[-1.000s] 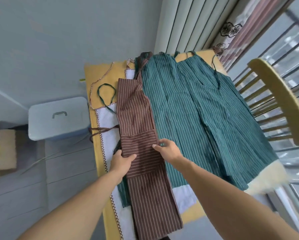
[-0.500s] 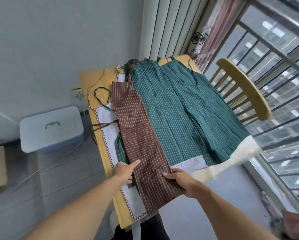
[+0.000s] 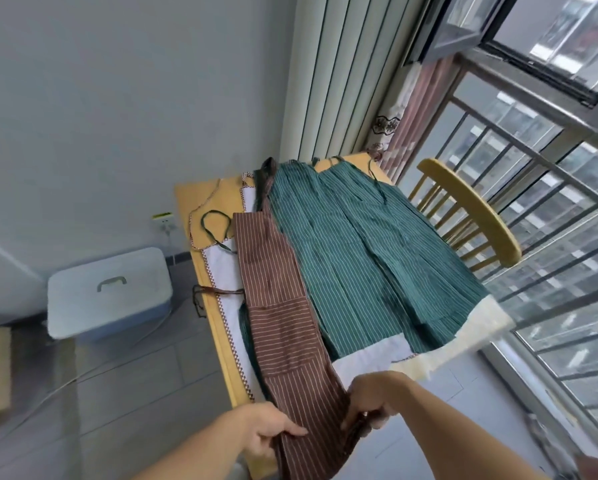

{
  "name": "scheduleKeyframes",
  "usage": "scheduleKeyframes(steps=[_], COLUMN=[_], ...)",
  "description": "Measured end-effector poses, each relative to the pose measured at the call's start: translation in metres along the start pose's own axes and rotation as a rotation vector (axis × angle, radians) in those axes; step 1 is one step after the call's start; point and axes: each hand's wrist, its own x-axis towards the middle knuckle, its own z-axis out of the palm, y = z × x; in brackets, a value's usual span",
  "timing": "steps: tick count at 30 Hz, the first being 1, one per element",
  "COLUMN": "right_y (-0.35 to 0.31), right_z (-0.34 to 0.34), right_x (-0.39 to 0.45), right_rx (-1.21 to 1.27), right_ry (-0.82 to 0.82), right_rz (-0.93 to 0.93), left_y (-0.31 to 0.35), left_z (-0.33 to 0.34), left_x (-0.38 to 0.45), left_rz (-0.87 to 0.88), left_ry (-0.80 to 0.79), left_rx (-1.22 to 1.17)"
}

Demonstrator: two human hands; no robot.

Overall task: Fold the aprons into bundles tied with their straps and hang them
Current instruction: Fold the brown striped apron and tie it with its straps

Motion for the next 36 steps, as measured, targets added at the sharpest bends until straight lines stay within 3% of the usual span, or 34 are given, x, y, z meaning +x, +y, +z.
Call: scheduleKeyframes(steps=[2, 5, 10, 12, 15, 18, 21, 22, 25, 29, 33, 36], right_y=[-0.005, -0.017, -0.042, -0.051, -0.061, -0.066, -0.067, -0.066, -0.065, -0.051, -0.03, -0.013], right_z=[-0.002, -0.015, -0.042, -0.05, -0.058, -0.062, -0.064, -0.065, -0.062, -0.055, -0.051, -0.041], right_x=[-0.008, -0.037, -0.082, -0.083, -0.078, -0.072, -0.067, -0.067, -0.065, -0.047, -0.026, -0.015], right_rx=[-0.04, 0.088, 0.412, 0.491, 0.48, 0.386, 0.231, 0.261, 0.583, 0.466, 0.225, 0.203], right_ry=[0.089, 0.216, 0.114, 0.123, 0.415, 0.731, 0.907, 0.9, 0.63, 0.538, 0.409, 0.285], right_rz=[-0.032, -0.255, -0.603, -0.698, -0.756, -0.73, -0.771, -0.81, -0.915, -0.844, -0.561, -0.264], left_y=[-0.001, 0.012, 0.036, 0.048, 0.053, 0.05, 0.052, 0.055, 0.061, 0.049, 0.031, 0.022], left_z=[0.002, 0.012, -0.031, -0.046, -0.062, -0.083, -0.08, -0.071, -0.056, -0.042, -0.022, -0.008], left_x=[0.002, -0.028, -0.046, -0.058, -0.073, -0.064, -0.063, -0.073, -0.082, -0.075, -0.054, -0.043], left_rz=[-0.031, 0.061, 0.316, 0.431, 0.577, 0.538, 0.587, 0.603, 0.673, 0.582, 0.479, 0.297], left_ry=[-0.003, 0.1, 0.35, 0.39, 0.372, 0.3, 0.236, 0.23, 0.25, 0.258, 0.152, 0.071], left_rx=[0.034, -0.006, -0.337, -0.359, -0.116, 0.06, 0.086, 0.045, 0.019, 0.174, 0.211, 0.313])
